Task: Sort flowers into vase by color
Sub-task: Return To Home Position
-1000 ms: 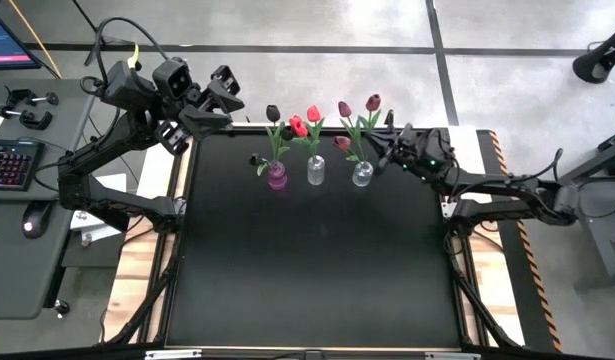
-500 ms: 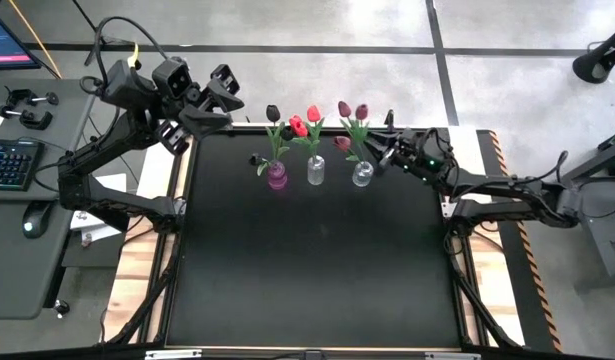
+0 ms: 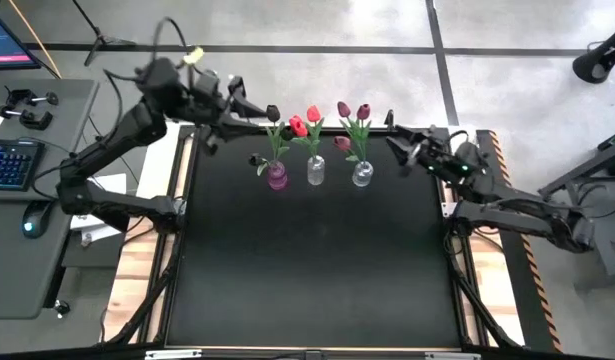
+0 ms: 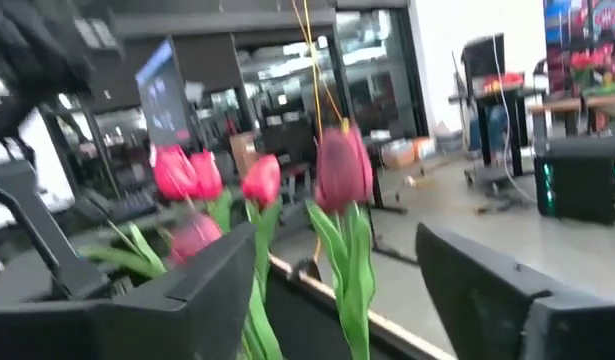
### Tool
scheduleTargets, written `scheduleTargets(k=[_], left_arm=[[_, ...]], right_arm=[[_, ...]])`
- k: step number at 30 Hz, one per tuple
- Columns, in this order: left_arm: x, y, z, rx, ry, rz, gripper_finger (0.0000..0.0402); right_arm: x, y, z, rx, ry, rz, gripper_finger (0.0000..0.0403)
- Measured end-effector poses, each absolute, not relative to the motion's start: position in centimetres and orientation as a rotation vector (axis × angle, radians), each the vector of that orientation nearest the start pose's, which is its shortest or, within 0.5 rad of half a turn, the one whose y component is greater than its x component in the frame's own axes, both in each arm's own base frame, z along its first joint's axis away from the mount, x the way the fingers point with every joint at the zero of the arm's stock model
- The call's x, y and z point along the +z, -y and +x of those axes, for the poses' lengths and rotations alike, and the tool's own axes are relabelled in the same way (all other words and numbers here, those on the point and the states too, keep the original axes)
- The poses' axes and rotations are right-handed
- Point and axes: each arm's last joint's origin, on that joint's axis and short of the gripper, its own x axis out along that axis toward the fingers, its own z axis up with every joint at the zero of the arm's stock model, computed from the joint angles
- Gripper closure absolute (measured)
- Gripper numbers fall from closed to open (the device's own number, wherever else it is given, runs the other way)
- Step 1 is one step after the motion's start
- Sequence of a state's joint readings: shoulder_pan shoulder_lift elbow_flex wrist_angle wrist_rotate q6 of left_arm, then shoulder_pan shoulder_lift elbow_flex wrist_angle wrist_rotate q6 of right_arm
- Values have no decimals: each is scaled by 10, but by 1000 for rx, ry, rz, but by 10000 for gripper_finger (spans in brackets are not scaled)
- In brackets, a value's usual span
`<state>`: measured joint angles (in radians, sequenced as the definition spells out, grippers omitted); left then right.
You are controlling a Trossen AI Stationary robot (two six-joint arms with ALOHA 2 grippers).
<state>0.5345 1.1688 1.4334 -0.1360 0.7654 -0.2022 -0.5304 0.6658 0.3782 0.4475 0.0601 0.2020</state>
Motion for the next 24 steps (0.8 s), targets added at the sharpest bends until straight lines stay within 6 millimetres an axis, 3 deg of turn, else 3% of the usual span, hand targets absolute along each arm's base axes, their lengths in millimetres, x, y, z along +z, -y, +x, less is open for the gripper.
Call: scheduleTargets(k=[4, 10, 13, 16, 24], left_arm=[[445, -98, 203, -240, 82, -137, 269], [404, -88, 175, -223, 285, -105, 356], [384, -83, 157, -198, 354, -100, 394], [356, -80, 147, -157, 369, -155, 393], [285, -61, 131, -118, 521, -332, 401]], right_arm=[[280, 73, 121, -567, 239, 165, 202], [311, 64, 111, -568, 34, 214, 383], [337, 61, 112, -547, 7, 207, 382], [357, 62, 116, -536, -10, 198, 395], [384, 66, 127, -510, -30, 243, 402]])
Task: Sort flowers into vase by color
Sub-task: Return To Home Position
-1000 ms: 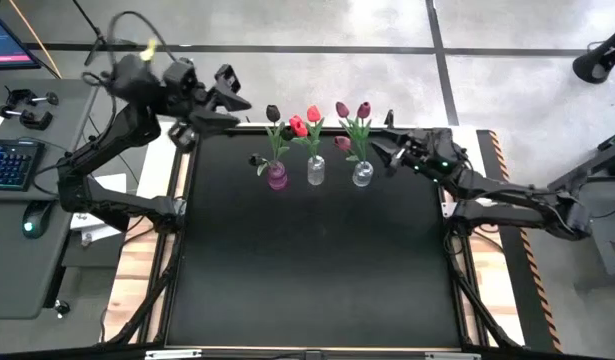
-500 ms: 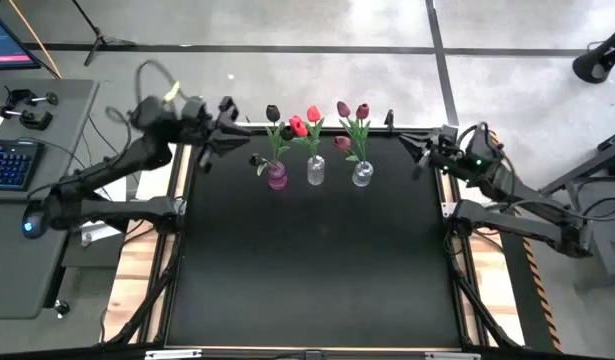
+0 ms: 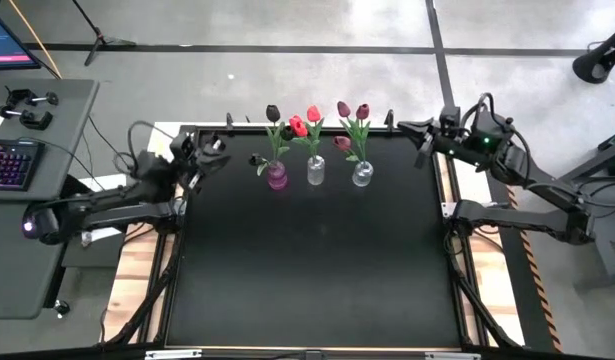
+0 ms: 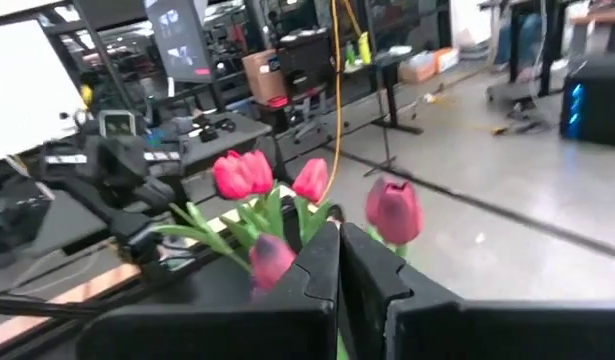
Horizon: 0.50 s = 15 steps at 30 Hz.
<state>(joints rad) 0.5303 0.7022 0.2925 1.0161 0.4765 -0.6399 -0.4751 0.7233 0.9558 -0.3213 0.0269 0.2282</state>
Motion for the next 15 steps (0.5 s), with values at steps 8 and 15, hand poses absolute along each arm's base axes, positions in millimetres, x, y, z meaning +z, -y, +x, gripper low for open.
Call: scheduleTargets(k=[8, 15], left_arm=[[241, -34, 118, -146, 661, -497, 401], [214, -20, 128, -87, 453, -537, 401]], right_arm=[[380, 61, 129, -447, -73, 384, 403], [374, 48, 133, -369, -127, 511, 403]])
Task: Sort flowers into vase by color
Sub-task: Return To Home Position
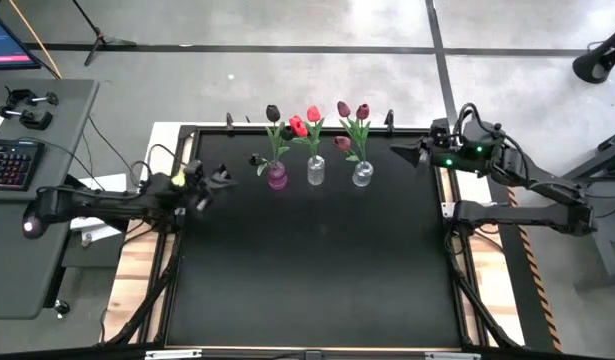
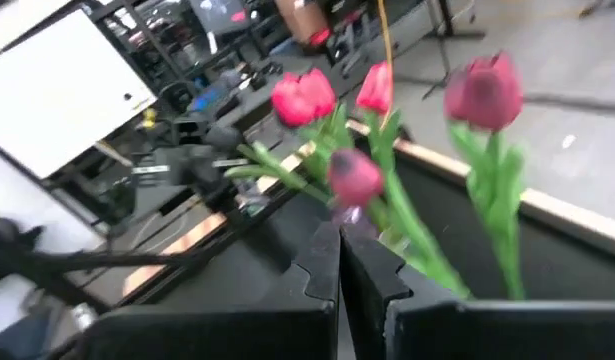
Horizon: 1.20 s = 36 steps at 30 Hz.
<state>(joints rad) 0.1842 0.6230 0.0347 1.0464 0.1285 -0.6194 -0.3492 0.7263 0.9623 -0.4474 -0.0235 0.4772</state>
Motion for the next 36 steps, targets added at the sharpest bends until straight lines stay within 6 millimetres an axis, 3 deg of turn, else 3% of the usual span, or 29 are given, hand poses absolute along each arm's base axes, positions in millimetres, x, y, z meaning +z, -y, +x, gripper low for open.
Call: scheduleTargets(k=[6, 14, 20, 27, 31, 36], left_arm=[[189, -22, 132, 47, 260, -508, 401], [192, -25, 128, 43, 277, -510, 401], [192, -25, 128, 37, 286, -546, 401], [192, -25, 128, 40, 280, -539, 401], [192, -25, 128, 39, 280, -547, 401], [192, -25, 128, 39, 279, -548, 401]], right_arm=[[365, 35, 134, -318, -231, 562, 403], [344, 21, 129, -279, -423, 533, 403], [296, 12, 121, -198, -406, 505, 403], [226, 7, 123, -15, -107, 441, 403], [200, 7, 119, 12, 21, 381, 403], [171, 7, 117, -17, -26, 386, 403]])
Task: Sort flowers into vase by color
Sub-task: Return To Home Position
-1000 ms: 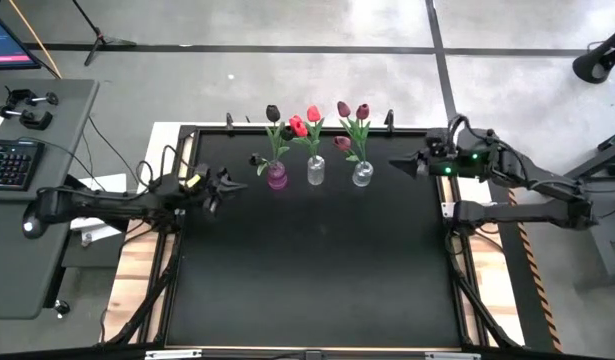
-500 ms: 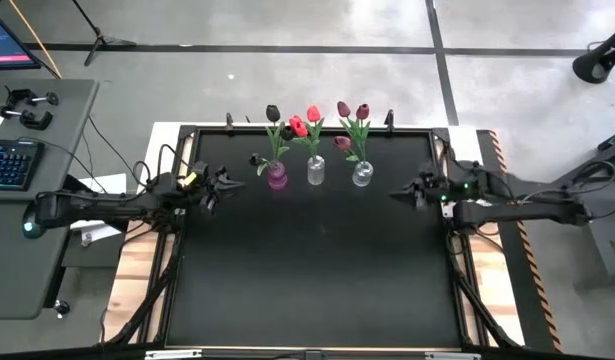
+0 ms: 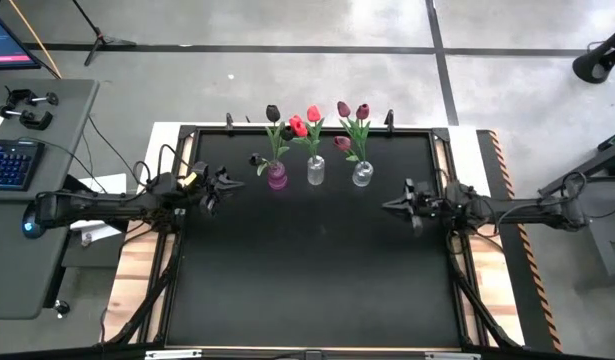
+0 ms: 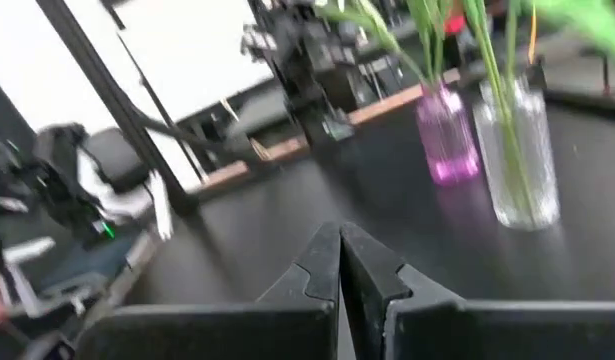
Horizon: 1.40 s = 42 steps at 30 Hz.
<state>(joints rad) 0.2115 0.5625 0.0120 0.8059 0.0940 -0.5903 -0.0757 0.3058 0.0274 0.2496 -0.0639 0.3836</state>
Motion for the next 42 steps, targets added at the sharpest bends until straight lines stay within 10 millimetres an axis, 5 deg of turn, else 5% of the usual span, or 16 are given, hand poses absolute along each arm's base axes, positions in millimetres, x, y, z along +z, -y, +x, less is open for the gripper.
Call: scheduleTargets(k=[7, 12, 25, 42], left_arm=[[192, -25, 128, 39, 279, -548, 401], [192, -25, 128, 40, 278, -548, 401], [186, -21, 105, 80, 201, -563, 401], [187, -11, 94, -5, 224, -566, 401]], right_arm=[[142, 7, 113, -72, -290, 401, 403], [142, 7, 113, -79, -298, 401, 403], [166, 6, 99, -24, -18, 385, 403], [167, 6, 99, -23, -14, 385, 402]])
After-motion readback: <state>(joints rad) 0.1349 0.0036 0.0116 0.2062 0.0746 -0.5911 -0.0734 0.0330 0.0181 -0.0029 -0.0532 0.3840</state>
